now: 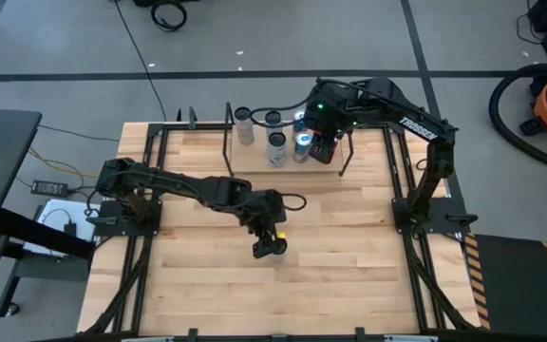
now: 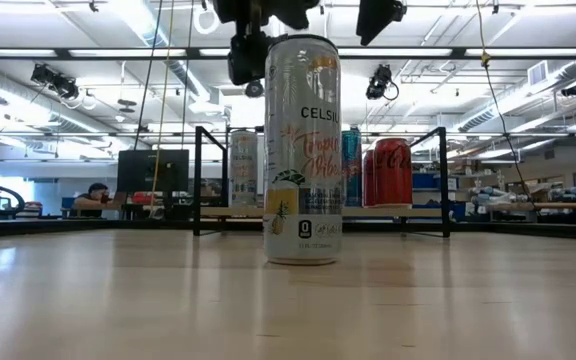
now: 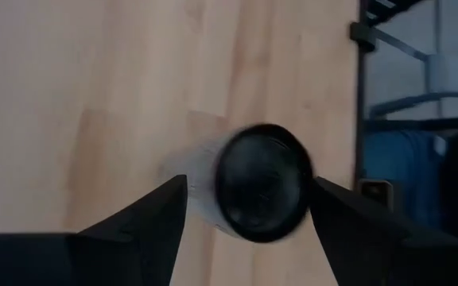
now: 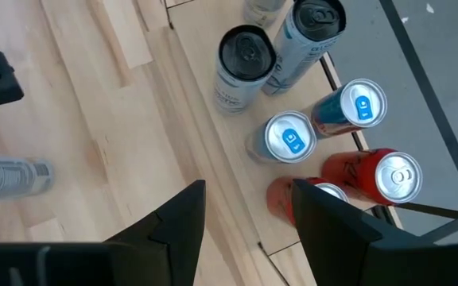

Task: Place canned beverage on shelf
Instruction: Put the white yellow soda can on the shelf aligned with the white yellow soda can

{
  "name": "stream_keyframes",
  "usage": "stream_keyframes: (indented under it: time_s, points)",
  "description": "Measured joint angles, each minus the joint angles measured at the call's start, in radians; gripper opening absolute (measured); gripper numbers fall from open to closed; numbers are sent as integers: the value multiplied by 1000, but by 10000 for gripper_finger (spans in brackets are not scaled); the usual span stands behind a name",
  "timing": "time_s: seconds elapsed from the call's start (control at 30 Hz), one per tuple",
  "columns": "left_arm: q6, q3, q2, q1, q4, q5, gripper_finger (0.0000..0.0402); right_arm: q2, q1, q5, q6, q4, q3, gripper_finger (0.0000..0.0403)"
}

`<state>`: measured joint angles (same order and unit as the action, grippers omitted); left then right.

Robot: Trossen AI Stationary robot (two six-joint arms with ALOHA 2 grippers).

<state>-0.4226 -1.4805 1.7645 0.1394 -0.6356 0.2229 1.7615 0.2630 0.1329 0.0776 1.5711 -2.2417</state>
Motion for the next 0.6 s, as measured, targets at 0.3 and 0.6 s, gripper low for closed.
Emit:
stream_keyframes:
  time_s: [0.3, 0.6]
  points:
    - [-4, -1, -2, 9, 11, 30, 261, 0, 0, 0, -2, 0, 0, 194]
    - [104, -5, 7, 99, 27, -140, 261, 1, 0, 0, -2, 0, 0, 194]
